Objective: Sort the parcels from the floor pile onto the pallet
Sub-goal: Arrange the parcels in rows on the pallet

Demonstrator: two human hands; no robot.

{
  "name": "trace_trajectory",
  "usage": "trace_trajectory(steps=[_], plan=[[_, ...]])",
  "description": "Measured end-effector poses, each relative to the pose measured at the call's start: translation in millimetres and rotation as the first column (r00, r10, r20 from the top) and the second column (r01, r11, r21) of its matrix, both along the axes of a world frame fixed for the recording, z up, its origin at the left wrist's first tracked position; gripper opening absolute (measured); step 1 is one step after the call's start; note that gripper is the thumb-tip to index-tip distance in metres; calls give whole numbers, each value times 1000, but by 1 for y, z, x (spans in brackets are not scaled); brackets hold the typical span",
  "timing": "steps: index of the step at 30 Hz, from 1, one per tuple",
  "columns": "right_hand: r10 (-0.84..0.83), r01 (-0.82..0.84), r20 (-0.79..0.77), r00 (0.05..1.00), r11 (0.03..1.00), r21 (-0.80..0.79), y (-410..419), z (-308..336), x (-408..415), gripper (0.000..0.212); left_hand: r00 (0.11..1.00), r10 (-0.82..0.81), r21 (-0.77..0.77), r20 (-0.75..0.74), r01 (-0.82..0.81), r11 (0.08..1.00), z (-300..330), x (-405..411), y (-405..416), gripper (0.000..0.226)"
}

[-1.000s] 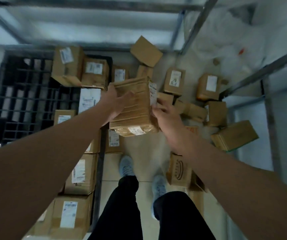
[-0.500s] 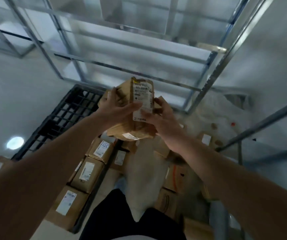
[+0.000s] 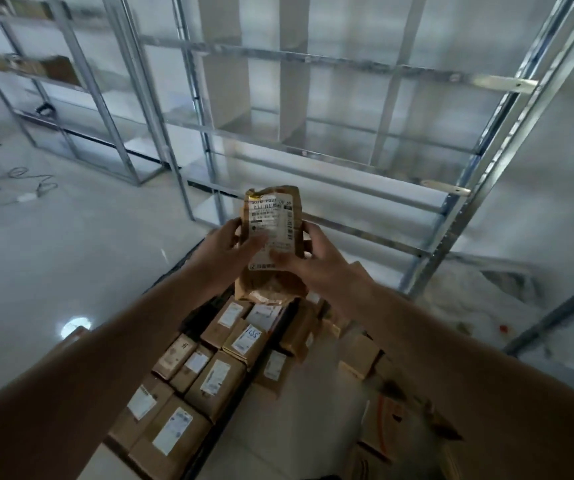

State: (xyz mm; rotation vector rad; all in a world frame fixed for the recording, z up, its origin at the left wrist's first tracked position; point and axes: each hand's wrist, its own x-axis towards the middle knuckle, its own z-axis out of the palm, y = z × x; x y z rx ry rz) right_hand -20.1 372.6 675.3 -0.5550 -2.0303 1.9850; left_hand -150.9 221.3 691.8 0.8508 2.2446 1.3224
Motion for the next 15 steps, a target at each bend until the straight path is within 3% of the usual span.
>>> trace_trajectory(steps=[6,11,15], plan=[[12,-13,9,1000,998,66,-93,7,-26,79,994,-21,-26,-104,18,999,12,-24,-103,62],[-30,25,65,997,998,63,-180,-7,-46,85,994,-75,-57,-78,70,996,3,-51,-185,35],[-32,24,94,995,996,90,-222,-10,-58,79,997,-75,-72,-11,74,995,-4,-63,-222,29]])
